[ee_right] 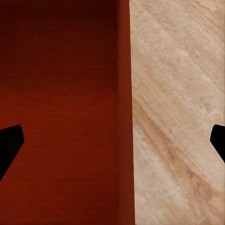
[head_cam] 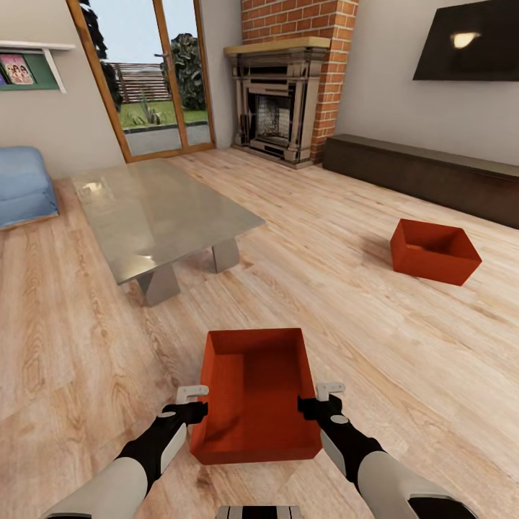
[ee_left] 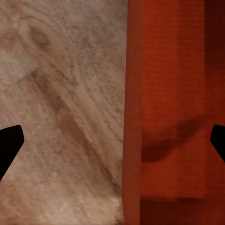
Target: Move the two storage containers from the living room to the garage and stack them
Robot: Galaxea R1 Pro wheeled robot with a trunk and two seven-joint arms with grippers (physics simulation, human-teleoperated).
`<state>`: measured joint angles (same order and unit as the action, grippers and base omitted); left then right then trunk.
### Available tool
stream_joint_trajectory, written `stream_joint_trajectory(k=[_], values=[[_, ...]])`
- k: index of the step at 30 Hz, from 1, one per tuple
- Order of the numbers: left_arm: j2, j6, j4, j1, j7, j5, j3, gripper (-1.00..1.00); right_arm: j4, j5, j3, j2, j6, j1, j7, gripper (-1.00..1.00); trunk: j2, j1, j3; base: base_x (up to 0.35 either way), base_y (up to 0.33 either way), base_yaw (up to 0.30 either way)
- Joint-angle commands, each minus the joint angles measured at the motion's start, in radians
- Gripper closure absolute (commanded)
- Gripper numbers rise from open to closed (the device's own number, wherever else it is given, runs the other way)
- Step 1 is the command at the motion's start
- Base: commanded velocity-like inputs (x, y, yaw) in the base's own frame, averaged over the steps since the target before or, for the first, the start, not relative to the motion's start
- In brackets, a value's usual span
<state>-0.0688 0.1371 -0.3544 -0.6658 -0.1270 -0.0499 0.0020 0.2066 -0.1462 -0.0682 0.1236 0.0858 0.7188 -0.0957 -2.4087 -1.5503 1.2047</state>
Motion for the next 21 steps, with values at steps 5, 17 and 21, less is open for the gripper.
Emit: stream_joint_trajectory(k=[5,17,21], values=[[0.000,0.006,-0.003,0.000,-0.003,-0.005,0.001,-1.00,0.006,-0.010,-0.008,-0.003,0.007,0.001,-0.004,-1.00,0.000,0.000,0.001,0.000,0.000,0.000],[0.000,0.006,-0.004,0.000,-0.003,-0.005,0.001,-1.00,0.011,-0.013,-0.007,-0.007,0.006,0.001,-0.008,-1.00,0.000,0.000,0.001,0.000,0.000,0.000],[-0.001,0.006,-0.006,0.000,-0.005,-0.005,0.001,-1.00,0.011,-0.013,-0.007,-0.006,0.005,0.001,-0.009,-1.00,0.000,0.000,0.001,0.000,0.000,0.000]])
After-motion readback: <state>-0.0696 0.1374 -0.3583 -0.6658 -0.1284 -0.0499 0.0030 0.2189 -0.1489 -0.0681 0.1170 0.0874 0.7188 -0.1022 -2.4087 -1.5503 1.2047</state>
